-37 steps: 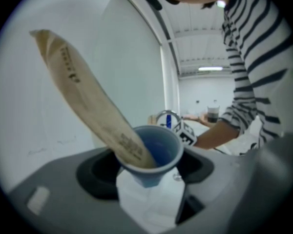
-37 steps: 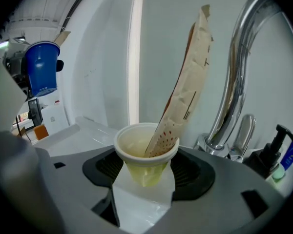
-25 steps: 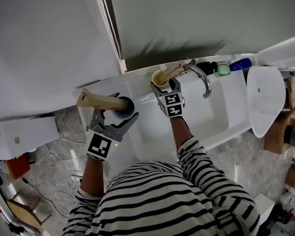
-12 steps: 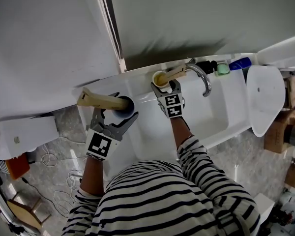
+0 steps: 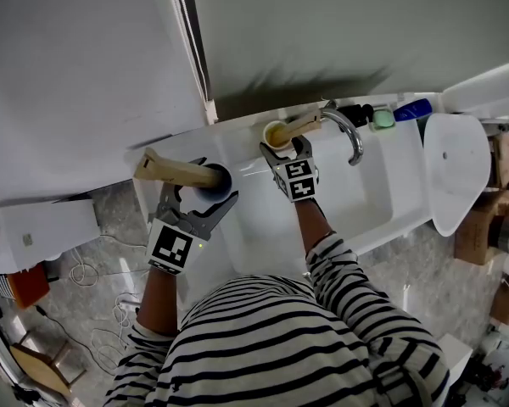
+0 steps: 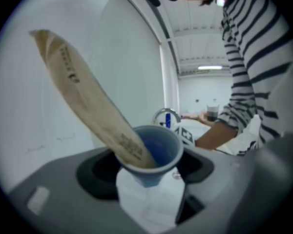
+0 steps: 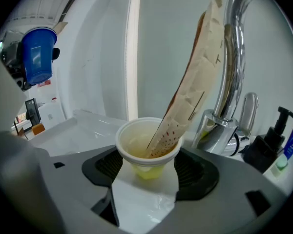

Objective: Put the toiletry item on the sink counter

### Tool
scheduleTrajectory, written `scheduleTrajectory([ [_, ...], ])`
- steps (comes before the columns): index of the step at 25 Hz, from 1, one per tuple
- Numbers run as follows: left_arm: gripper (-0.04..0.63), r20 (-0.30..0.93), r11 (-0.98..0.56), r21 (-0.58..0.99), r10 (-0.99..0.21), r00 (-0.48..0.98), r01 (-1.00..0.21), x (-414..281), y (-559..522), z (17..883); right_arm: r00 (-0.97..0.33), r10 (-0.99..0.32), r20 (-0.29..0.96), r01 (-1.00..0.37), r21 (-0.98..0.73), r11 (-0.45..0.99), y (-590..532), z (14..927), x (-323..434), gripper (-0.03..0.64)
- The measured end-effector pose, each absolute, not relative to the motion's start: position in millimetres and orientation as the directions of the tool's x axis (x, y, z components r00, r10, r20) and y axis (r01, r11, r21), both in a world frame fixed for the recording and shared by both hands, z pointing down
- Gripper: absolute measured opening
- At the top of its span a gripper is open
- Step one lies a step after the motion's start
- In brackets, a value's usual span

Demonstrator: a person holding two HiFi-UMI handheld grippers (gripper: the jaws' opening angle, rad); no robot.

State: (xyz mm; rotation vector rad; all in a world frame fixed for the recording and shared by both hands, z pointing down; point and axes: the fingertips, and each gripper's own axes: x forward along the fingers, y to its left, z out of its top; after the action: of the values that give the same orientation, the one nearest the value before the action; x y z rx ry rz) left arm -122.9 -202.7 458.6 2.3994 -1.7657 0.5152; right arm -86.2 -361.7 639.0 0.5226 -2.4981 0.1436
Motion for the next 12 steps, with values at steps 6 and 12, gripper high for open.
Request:
scheduleTrajectory([
  [6,0.347,0.334,-0.313,-0.109,-0.905,0.262,-0.943,-121.5,-203.5,455.8,-0.755,-0.328,0.568,-0.401,-0.004,0.916,-362.0,638.5,-82.6,0.301],
  [12,0.347,0.329,-0.307,-0.114,-0.909,0.256,-0.945,-121.5,-200.6,454.2,-0.746,-0.334,0.575,-0.417,-0.012,0.909,-360.2,636.0,-74.3,0.302],
])
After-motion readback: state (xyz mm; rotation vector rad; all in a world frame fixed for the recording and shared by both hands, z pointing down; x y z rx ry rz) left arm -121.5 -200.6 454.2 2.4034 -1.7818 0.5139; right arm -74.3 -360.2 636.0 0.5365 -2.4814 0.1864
